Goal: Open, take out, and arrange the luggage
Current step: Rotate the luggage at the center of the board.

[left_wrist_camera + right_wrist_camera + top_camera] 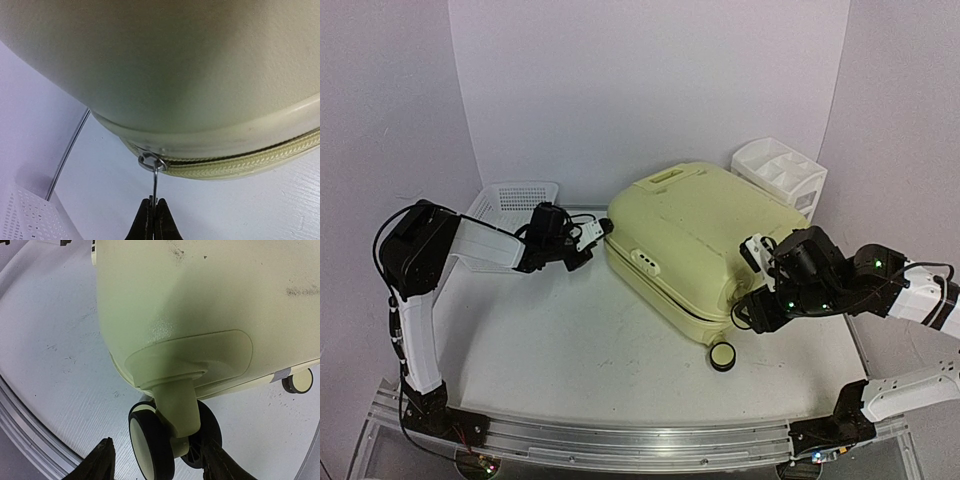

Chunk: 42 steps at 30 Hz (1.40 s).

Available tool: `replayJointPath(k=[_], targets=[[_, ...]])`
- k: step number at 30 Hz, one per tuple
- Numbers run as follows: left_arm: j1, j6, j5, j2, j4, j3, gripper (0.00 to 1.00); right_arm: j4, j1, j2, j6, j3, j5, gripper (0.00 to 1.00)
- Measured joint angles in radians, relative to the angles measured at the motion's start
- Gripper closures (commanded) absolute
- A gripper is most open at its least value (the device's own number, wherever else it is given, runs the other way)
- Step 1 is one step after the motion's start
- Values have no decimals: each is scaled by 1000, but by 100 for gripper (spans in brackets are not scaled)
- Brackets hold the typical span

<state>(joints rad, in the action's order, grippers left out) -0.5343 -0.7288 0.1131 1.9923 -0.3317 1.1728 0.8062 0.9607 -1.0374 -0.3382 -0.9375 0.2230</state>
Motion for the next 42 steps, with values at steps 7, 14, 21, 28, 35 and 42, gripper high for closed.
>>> replayJointPath(k=[7,14,21,28,35,42], targets=[[-6,48,2,-13,7,-10,100,-2,4,5,-14,0,-23,18],[-8,131,45,-41,79,-10,100,23,5,6,-23,0,-20,11],[-9,211,85,-71,118,-30,100,54,6,17,-62,-1,47,6],[-1,310,132,-148,131,-103,100,129,-7,90,-109,-1,201,4],[1,375,158,-248,122,-203,100,158,-7,38,-146,-14,238,2],[2,433,183,-315,122,-283,100,169,-13,-71,-203,-132,223,2]])
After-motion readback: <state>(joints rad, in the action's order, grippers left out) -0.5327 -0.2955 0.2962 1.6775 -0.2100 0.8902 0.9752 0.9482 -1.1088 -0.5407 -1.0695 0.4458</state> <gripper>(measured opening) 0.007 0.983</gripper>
